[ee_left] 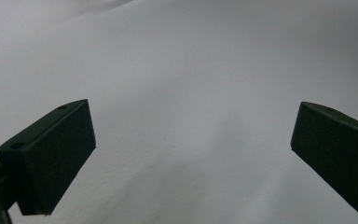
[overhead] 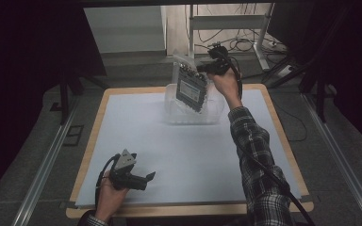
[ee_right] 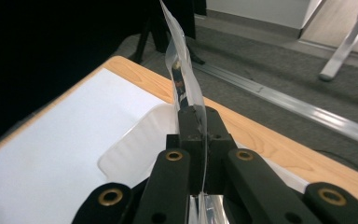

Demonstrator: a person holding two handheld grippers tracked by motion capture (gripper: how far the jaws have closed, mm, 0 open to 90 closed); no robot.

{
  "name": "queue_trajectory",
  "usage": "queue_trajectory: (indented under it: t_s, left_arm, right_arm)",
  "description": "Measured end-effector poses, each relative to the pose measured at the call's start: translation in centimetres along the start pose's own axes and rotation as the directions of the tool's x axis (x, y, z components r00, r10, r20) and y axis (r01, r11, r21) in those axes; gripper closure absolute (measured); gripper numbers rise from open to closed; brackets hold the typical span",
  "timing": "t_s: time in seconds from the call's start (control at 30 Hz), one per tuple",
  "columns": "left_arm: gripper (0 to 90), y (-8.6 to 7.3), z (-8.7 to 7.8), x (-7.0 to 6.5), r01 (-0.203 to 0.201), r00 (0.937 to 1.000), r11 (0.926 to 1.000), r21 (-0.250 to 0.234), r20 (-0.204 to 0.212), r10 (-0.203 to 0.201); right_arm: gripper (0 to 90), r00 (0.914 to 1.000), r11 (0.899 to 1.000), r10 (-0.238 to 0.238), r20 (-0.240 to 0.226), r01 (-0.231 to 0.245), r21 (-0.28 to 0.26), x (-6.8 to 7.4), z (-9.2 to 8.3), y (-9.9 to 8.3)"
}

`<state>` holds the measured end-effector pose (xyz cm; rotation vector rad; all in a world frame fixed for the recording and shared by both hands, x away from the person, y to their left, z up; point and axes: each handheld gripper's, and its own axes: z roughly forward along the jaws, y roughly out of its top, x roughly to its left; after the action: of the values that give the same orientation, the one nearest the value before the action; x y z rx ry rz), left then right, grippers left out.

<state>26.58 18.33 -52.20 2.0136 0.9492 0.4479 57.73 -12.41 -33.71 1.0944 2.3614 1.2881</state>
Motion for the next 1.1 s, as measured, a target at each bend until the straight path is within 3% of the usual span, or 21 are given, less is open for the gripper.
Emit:
queue_trajectory:
  t_s: [0.13,0.23,0.33,0.47,0.53,0.77,1.1]
  left_arm:
    - [0.0,0.0,-0.1,0.0,-0.002,1.0000,1.0000,-0.002,-0.002,0.001]
    - [0.0,0.0,-0.1,0.0,0.000,1.0000,1.0000,-0.005,-0.001,0.000]
    - [0.0,0.0,-0.1,0.0,-0.003,1.0000,1.0000,-0.001,-0.001,0.003]
    - [0.0,0.0,0.0,-0.1,-0.009,1.0000,0.9999,0.006,0.003,0.009]
    - [0.0,0.0,0.0,-0.2,-0.013,0.9999,0.9999,0.008,0.004,0.013]
    - [0.0,0.0,0.0,-0.2,-0.013,0.9999,0.9999,0.008,0.002,0.013]
    - [0.0,0.0,0.0,-0.2,-0.012,0.9999,0.9999,0.008,0.002,0.012]
  right_arm:
    - [87.7,0.9991,0.999,0.033,-0.027,-0.033,-0.022,-0.9,-0.1,-0.3]
    - [83.7,0.9995,1.000,0.006,-0.031,-0.007,-0.030,-0.8,-0.2,-0.2]
    - [69.7,0.9997,1.000,-0.015,-0.021,0.015,-0.015,-0.7,-0.2,-0.2]
    - [57.6,0.9995,0.999,-0.031,-0.009,0.030,-0.038,-0.8,-0.3,-0.7]
    - [46.9,0.9964,0.996,-0.080,0.029,0.081,-0.030,-0.5,-0.4,-0.8]
    - [32.4,0.9910,0.992,-0.120,0.059,0.122,-0.034,-0.1,-1.4,-0.7]
    - [22.5,0.9870,0.989,-0.148,0.062,0.149,-0.008,0.2,-2.8,-1.4]
